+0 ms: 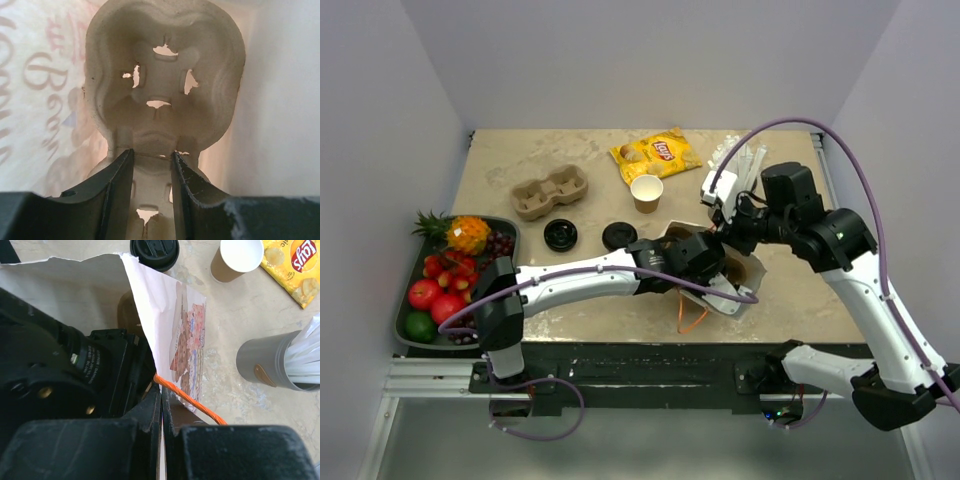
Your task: Pack the takeout coffee
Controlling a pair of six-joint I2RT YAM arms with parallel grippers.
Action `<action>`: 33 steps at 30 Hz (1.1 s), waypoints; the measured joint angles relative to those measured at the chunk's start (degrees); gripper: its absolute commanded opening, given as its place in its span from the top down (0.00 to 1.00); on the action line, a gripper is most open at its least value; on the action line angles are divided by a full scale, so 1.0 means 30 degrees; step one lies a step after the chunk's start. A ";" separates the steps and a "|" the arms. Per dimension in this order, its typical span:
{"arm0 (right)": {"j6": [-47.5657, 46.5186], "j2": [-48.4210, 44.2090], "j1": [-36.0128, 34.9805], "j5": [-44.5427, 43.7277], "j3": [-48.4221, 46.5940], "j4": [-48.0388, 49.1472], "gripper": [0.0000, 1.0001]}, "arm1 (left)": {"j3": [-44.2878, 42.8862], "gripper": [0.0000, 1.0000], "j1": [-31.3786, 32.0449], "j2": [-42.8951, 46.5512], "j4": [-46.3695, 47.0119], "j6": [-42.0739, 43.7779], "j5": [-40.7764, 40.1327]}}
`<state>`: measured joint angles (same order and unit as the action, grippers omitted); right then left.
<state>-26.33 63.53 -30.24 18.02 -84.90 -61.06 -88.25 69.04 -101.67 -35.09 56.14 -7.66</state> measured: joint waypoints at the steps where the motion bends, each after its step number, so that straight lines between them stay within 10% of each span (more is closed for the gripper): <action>1: -0.0044 -0.0080 -0.0007 0.0058 0.0000 -0.0080 1.00 | 0.0459 1.00 -0.0015 0.0044 0.0554 -0.0051 0.0044; 33: -0.0590 -0.1209 0.0189 0.1362 0.0860 -0.0714 1.00 | 0.3330 1.00 -0.0503 -0.1231 0.7162 -0.0882 -0.1297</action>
<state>-28.10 59.90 -29.67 22.11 -82.32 -63.20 -78.26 67.53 -105.36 -13.61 53.49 -11.55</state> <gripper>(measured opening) 0.008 0.383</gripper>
